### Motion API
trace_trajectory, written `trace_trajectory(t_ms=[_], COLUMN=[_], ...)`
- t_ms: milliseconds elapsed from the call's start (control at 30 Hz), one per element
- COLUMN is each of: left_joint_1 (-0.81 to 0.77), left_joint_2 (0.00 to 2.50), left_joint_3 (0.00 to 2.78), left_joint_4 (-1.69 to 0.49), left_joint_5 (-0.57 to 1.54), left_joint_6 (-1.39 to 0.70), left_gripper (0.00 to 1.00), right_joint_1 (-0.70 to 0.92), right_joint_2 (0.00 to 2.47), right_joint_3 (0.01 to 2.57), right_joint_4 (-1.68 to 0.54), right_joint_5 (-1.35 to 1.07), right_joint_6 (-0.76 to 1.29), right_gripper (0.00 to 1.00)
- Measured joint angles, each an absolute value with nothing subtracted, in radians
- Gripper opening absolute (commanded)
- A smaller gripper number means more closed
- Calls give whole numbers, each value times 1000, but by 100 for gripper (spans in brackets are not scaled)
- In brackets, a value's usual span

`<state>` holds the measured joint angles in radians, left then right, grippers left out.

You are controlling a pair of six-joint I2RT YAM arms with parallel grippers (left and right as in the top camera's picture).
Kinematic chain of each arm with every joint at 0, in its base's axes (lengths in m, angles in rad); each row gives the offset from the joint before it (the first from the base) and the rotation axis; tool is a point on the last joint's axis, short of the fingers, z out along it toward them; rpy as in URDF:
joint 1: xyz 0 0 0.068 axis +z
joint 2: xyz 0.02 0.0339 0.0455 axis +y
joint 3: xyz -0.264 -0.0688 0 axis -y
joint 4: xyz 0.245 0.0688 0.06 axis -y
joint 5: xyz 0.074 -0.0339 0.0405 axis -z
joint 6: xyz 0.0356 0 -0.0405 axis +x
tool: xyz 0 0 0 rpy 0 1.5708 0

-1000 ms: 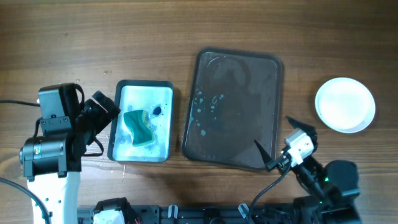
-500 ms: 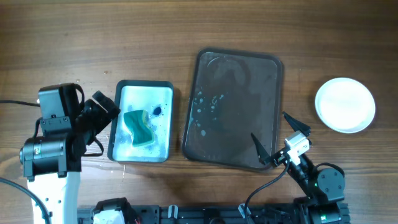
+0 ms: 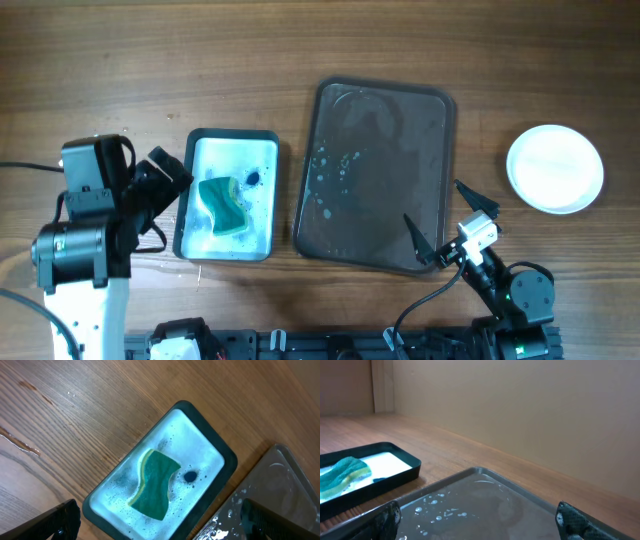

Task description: Clean dirty plates on tray and stack at the side

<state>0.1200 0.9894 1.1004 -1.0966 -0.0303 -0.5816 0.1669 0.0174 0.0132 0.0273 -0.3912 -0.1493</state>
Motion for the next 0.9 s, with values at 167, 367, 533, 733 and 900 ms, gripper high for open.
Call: trace_trajectory(t_ms=[167,367,533,733,900], left_joint_1=[120,75,39,0,-14], left_joint_2=[785,380,111,15,14], left_joint_3=[970,563,270,110,10], left_joint_4=[-878,-278,-146,-73,-62], left_joint_5=[-56,107,149,151,147], left_joint_6=[-555,-370,-323,-317,-315], left_gripper=[100,100,100,100,100], right_joint_1=[167,167,167,167,167], right_joint_2=[17,15,14,15,14], right_joint_3=[13,9,8,8,8], right_joint_4=[28,28,28,28,27], right_joint_5=[-391,-390,-390,-390,-390], right_joint_6=[-149,-149,-149,-149,-149], right_gripper=[100,100,100,100,100])
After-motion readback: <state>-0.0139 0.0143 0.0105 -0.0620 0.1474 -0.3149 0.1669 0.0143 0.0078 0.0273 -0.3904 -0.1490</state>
